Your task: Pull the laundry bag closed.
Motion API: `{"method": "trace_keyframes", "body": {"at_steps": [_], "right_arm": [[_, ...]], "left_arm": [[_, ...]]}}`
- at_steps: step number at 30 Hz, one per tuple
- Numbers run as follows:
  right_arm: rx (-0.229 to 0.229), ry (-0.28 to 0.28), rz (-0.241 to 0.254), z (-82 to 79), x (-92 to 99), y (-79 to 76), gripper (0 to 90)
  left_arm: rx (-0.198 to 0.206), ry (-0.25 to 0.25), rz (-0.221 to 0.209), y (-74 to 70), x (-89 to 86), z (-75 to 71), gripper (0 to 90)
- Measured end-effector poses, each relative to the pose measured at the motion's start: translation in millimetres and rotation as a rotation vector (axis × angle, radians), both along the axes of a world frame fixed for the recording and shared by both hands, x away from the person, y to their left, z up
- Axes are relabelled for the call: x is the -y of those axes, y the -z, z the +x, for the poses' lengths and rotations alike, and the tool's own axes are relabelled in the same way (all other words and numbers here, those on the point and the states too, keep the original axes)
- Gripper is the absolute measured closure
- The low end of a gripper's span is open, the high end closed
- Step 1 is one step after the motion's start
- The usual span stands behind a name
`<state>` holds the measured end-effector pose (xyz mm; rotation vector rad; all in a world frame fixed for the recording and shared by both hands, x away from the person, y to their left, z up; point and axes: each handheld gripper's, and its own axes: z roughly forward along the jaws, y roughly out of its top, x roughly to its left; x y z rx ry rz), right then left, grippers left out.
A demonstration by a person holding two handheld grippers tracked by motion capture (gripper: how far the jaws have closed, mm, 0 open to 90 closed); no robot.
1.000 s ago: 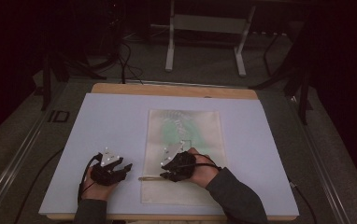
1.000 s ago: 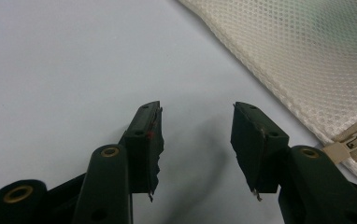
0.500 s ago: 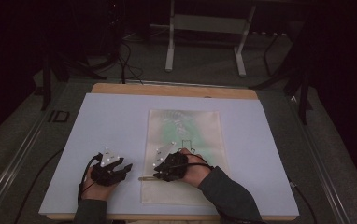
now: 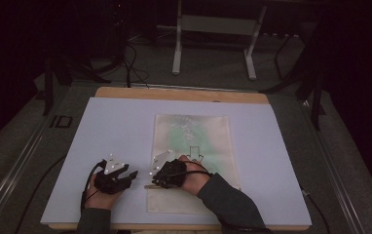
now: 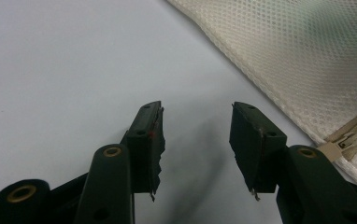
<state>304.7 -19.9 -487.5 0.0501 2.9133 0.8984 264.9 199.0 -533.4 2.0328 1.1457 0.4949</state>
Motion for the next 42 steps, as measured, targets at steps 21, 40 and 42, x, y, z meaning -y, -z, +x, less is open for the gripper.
{"method": "trace_keyframes", "body": {"at_steps": [21, 40, 42], "right_arm": [[-0.029, -0.019, -0.02, -6.0, -29.0, 15.0, 80.5], [-0.034, -0.006, -0.056, -3.5, -43.2, 27.0, 80.7], [-0.047, 0.003, -0.038, -3.0, -41.6, 25.5, 80.7]], "left_arm": [[0.008, 0.001, -0.006, -1.1, -1.0, -0.6, 53.1], [0.011, -0.006, -0.01, -1.9, -2.6, -1.1, 53.0], [0.012, -0.006, -0.011, -2.1, -2.9, -1.1, 53.0]]}}
